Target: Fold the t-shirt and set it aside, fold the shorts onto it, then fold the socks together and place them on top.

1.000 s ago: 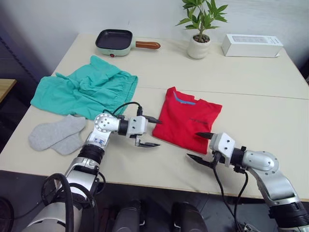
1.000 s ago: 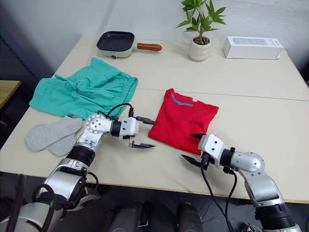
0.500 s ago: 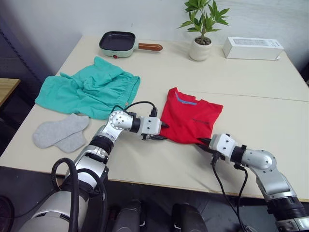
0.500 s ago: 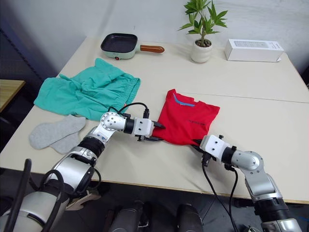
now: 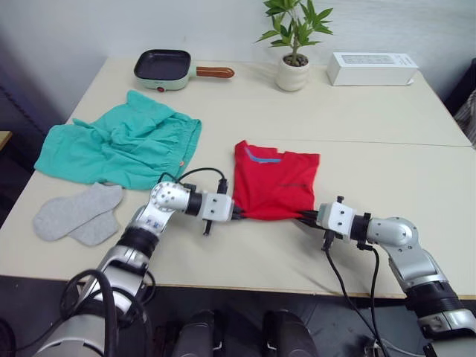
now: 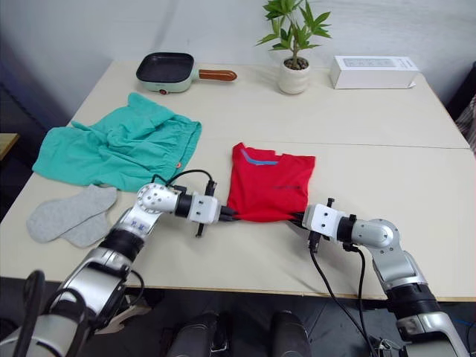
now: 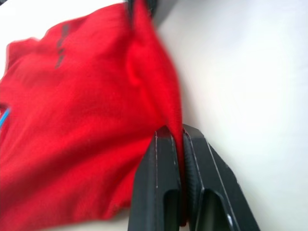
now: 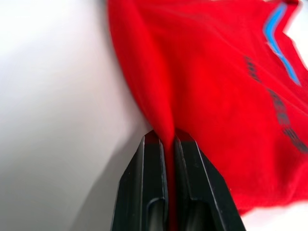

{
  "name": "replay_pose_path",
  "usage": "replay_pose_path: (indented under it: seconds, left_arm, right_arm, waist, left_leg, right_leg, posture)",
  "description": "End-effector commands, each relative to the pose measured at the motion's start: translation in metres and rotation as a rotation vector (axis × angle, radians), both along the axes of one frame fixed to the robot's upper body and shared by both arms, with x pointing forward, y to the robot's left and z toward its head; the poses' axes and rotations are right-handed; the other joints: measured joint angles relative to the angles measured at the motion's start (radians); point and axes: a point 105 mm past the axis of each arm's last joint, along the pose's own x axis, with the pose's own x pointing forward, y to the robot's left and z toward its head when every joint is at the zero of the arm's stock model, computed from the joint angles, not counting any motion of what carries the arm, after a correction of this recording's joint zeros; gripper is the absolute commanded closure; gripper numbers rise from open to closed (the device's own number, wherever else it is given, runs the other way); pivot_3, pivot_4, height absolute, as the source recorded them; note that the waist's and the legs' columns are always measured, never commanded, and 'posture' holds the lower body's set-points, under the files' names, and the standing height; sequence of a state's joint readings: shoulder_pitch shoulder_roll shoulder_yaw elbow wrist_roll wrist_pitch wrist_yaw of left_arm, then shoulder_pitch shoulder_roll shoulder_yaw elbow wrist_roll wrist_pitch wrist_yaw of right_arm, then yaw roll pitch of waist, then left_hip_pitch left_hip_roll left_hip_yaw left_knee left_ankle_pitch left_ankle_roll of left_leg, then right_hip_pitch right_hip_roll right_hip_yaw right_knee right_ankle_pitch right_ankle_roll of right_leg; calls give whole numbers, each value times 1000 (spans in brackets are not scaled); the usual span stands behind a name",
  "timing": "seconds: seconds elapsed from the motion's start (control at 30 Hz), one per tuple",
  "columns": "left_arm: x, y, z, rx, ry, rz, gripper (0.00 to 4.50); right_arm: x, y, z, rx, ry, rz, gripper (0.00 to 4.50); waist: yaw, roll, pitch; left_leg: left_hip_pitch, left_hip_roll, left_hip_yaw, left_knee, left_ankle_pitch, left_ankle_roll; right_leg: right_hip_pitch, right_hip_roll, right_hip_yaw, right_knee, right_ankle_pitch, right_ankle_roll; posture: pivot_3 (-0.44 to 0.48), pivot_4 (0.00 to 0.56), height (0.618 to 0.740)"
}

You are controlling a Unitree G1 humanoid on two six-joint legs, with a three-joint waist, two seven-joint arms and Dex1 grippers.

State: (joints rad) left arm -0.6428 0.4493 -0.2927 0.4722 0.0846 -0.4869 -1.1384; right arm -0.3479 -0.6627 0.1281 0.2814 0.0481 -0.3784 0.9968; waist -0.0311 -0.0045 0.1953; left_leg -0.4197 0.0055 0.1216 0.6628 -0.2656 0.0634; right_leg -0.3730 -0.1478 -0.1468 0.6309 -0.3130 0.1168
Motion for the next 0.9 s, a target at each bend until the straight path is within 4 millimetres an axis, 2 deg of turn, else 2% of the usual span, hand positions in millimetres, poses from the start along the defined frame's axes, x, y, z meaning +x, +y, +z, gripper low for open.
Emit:
replay_pose_path:
  seconds: [0.03,0.17,0.4,0.5,0.67,0.73,0.77,0.83,0.9]
  left_arm:
    - [-22,10,-8,36,58,27,4476]
    - [-43,16,-7,29,84,71,4476]
    - [-55,25,-11,39,105,155,4476]
    - [-59,24,-12,35,116,161,4476]
    - [-65,22,-13,39,153,153,4476]
    - [-64,21,-10,24,158,164,3972]
    - [-63,21,-8,16,149,168,3791]
    - [-60,21,-2,-15,132,184,3225]
    - [-58,22,10,-83,140,207,2618]
  right_arm:
    - [-12,1,-3,-12,21,72,4500]
    - [-39,0,-11,-39,85,136,4500]
    - [-68,-3,-14,-42,157,130,4500]
    - [-71,-4,-18,-51,164,123,4500]
    - [-65,-3,-19,-32,166,94,4500]
    - [-63,-3,-17,-12,171,83,4500]
    - [-64,-4,-18,-10,189,84,3899]
    - [-75,-5,-21,-7,281,108,3338]
    - [-90,-4,-14,23,387,134,2630]
  waist:
    - [3,0,0]
    - [11,0,0]
    - [30,0,0]
    - [32,0,0]
    - [32,0,0]
    - [31,0,0]
    - [31,0,0]
    - [32,0,0]
    - [38,1,0]
  left_leg:
    - [0,0,0,0,0,0]
    - [0,1,-2,1,0,0]
    - [2,2,-3,1,-3,-2]
    - [2,4,-3,1,-4,-3]
    - [2,4,-2,1,-4,-3]
    - [2,4,-2,1,-4,-3]
    - [2,4,-2,1,-4,-3]
    - [2,4,-2,1,-4,-3]
    - [2,4,-2,1,-4,-3]
  right_leg:
    - [0,0,0,0,0,0]
    - [3,-1,3,-1,0,0]
    - [3,-3,11,-6,0,0]
    - [3,-2,11,-6,-1,-1]
    - [3,-2,11,-6,-1,-1]
    - [3,-2,11,-6,-1,-1]
    - [3,-2,11,-6,-1,-1]
    - [3,-2,11,-6,-1,-1]
    - [3,-2,11,-6,-1,-1]
  posture:
    - [0,150,740]
    - [0,150,740]
    - [0,150,740]
    - [0,150,740]
    - [0,150,740]
    - [0,150,740]
    - [0,150,740]
    - [0,150,740]
    - [0,150,740]
